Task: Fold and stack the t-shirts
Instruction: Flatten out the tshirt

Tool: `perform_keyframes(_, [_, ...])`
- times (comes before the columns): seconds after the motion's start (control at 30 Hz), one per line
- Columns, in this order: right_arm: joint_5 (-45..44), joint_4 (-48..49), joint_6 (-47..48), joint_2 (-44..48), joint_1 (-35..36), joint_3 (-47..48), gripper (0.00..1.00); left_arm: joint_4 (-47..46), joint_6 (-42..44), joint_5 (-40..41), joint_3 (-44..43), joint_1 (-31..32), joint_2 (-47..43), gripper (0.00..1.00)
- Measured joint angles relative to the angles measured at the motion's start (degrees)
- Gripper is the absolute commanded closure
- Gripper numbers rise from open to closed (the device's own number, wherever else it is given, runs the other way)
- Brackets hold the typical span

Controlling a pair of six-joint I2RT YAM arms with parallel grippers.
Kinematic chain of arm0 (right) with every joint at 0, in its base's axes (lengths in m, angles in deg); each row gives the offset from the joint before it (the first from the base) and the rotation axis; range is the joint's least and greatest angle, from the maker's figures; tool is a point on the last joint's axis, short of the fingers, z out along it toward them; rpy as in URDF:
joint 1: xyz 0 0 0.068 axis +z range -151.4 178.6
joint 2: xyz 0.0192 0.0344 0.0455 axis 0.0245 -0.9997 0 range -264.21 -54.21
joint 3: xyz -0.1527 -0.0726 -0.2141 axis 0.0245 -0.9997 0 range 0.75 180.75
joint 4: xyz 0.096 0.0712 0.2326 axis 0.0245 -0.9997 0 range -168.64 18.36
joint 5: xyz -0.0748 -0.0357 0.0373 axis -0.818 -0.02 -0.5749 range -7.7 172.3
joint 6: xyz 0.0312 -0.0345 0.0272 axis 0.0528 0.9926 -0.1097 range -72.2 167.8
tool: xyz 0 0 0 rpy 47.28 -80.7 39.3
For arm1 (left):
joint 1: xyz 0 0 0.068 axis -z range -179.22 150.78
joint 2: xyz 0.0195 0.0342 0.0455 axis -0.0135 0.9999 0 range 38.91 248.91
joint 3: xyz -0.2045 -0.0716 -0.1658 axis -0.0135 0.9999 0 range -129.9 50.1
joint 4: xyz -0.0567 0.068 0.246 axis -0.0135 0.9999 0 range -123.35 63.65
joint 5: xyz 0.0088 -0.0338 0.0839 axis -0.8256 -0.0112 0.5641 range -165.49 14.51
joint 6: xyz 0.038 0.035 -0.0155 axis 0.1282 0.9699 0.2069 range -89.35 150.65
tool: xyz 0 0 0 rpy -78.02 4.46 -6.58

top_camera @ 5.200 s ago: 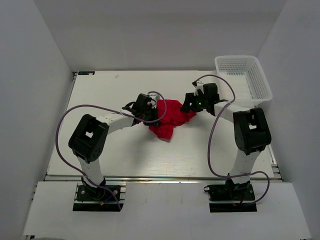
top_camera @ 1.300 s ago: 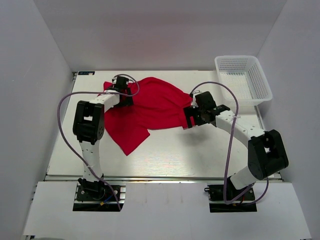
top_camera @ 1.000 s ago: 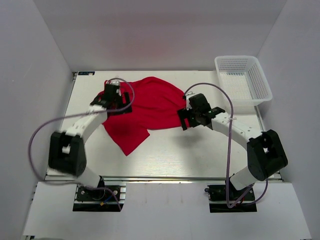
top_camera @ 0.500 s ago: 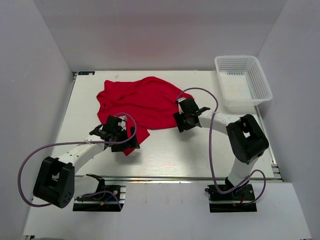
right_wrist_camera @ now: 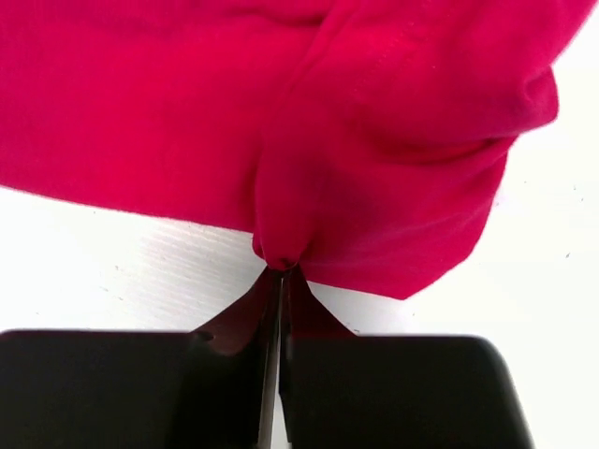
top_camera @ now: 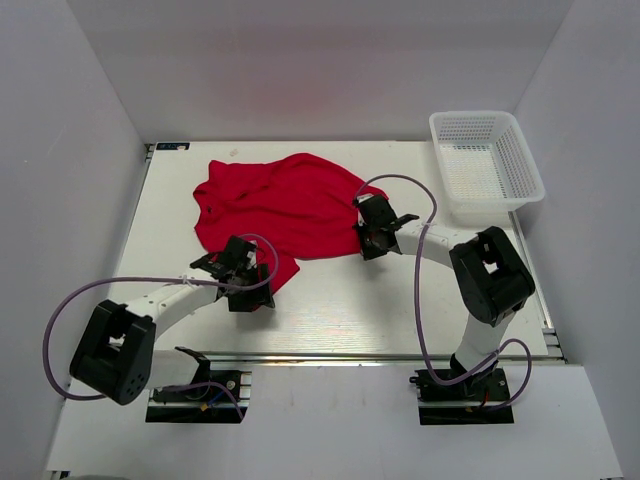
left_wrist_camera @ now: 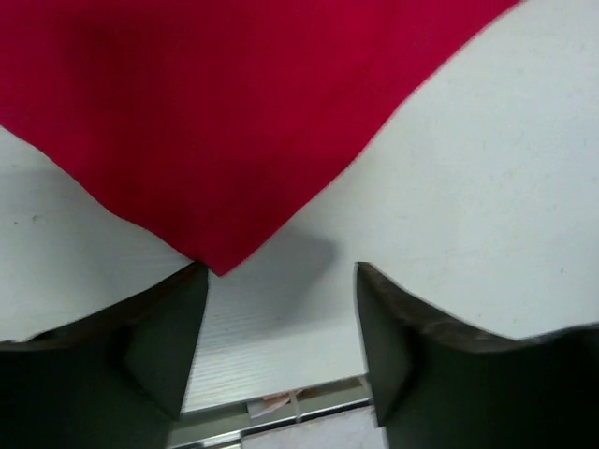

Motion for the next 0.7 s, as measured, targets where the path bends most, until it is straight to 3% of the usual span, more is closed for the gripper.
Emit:
perform_keyframes(0.13, [-0.24,0.04,-1.31,0.13,0.0,-0.02,1.0,-0.17,-0.98,3.15,-1.01,0.35,2.12,0.56])
perform_keyframes(0.2, [-0.17,-0.04,-1.42,0.74,-0.04,-0.07,1.0,0.17,-1.75,4.79,-1.81,0.35,3.37,0.93])
perform_keyframes(0.23, [0.0,-0.07,-1.44,1.29,-0.04,-0.07,1.0,0.15,-1.92,6.12,-2.21,0.37,4.15,1.0])
perform_keyframes(0.47, [3.19,0.04,-2.43,9.55,-1.29,-0.37,1.0,2.32,-2.6,13.11,-5.77,0.37,6.49,1.0])
perform_keyframes(0.7, [5.22,0.02,-4.33,16.13,-5.29,-1.27,1.0,5.11,-2.58,21.77,-9.49,0.37,-4.15,1.0])
